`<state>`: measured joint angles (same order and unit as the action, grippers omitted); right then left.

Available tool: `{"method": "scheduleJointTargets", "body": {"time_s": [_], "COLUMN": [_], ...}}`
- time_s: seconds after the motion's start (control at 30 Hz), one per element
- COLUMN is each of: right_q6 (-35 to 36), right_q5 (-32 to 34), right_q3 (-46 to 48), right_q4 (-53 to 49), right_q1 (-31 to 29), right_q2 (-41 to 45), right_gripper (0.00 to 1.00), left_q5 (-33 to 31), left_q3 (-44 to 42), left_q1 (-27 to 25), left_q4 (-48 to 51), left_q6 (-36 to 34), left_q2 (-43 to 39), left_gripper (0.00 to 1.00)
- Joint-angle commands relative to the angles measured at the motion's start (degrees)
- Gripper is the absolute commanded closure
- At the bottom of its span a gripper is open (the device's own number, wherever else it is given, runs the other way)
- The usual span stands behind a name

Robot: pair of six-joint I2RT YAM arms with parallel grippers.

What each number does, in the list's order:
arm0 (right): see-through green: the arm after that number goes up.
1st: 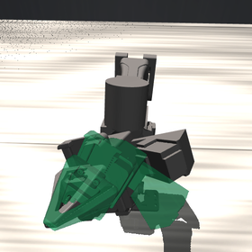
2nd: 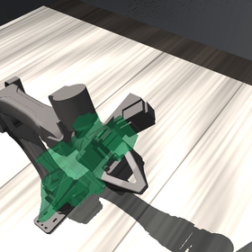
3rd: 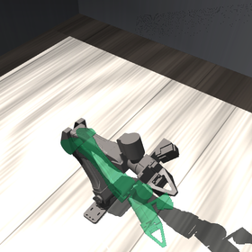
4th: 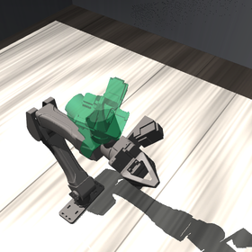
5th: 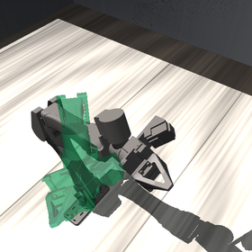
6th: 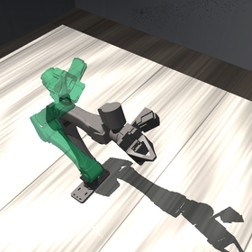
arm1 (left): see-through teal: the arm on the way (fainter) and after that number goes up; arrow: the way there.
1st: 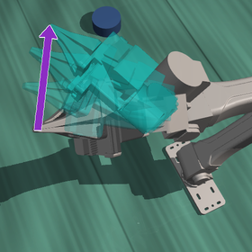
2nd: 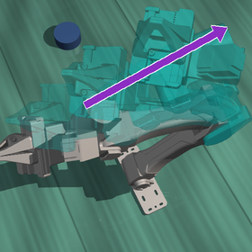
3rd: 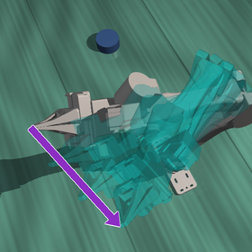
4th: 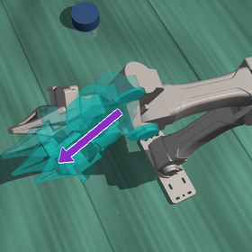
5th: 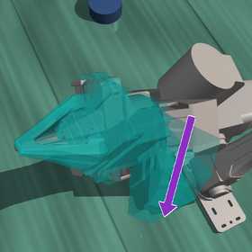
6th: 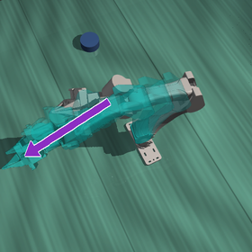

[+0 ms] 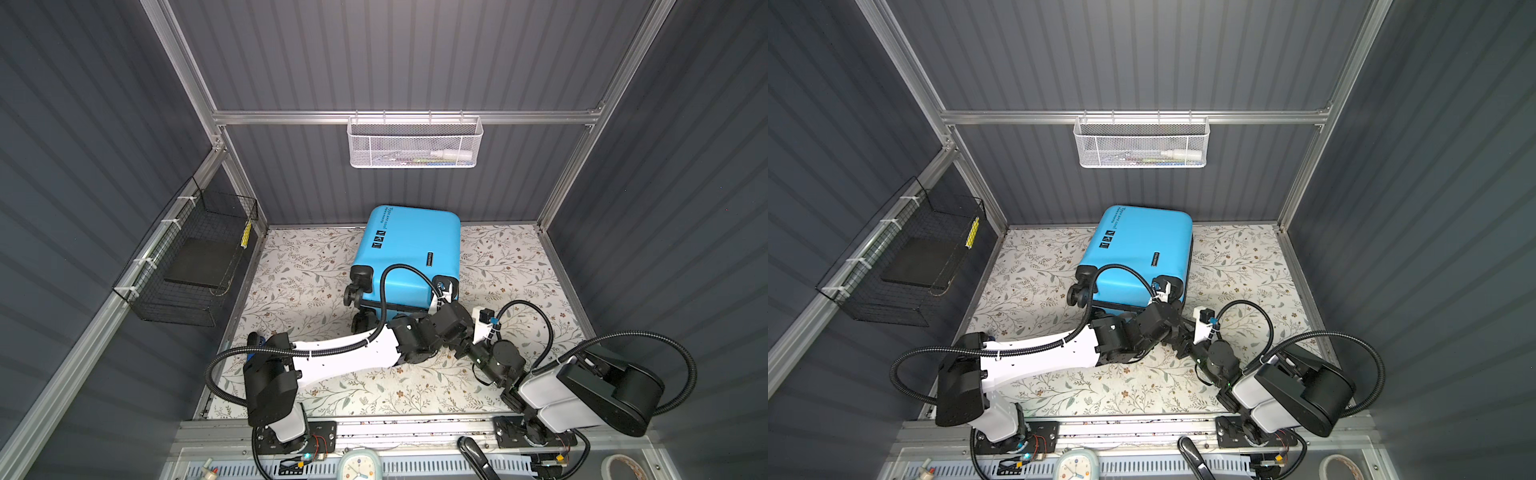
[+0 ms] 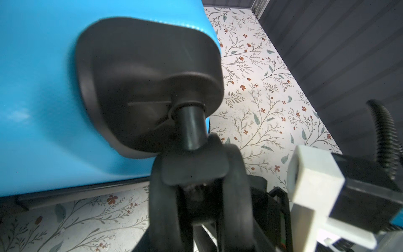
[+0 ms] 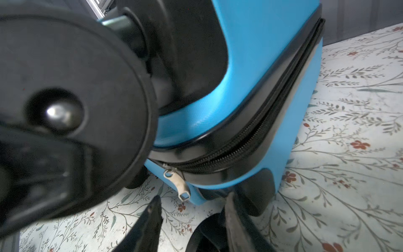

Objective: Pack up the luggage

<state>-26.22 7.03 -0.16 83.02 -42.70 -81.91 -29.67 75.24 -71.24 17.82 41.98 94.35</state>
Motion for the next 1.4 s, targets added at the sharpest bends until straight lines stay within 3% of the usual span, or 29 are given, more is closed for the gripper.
{"method": "scheduleJointTargets", "body": {"time_s": [0.0, 0.47, 0.77, 1.17, 1.37], "right_q6": [1.7, 4.8, 6.9, 7.6, 8.8], "right_q5": [-1.1, 13.2, 20.8, 23.9, 23.8], "right_q3": [2.1, -3.4, -7.2, -10.7, -11.0], "right_q4": [1.6, 1.7, 1.7, 1.8, 1.8], "right_q1": [-0.4, -7.7, -9.8, -10.3, -10.9], "right_q2": [-1.0, -5.7, -8.3, -12.3, -11.9], "right_gripper": [0.5, 0.44, 0.47, 0.54, 0.62], "left_q5": [1.2, 0.4, 0.3, 0.0, -0.1], "left_q3": [4.1, 4.3, 4.0, 3.9, 3.9], "left_q1": [-0.7, -0.6, -0.7, -0.6, -0.7], "left_q4": [-14.3, -14.5, -15.1, -15.0, -15.0], "left_q6": [-5.6, -4.5, -3.9, -3.6, -3.5], "left_q2": [-5.2, -4.6, -4.5, -4.6, -4.5], "left_gripper": [1.0, 1.0, 1.0, 1.0, 1.0]}}
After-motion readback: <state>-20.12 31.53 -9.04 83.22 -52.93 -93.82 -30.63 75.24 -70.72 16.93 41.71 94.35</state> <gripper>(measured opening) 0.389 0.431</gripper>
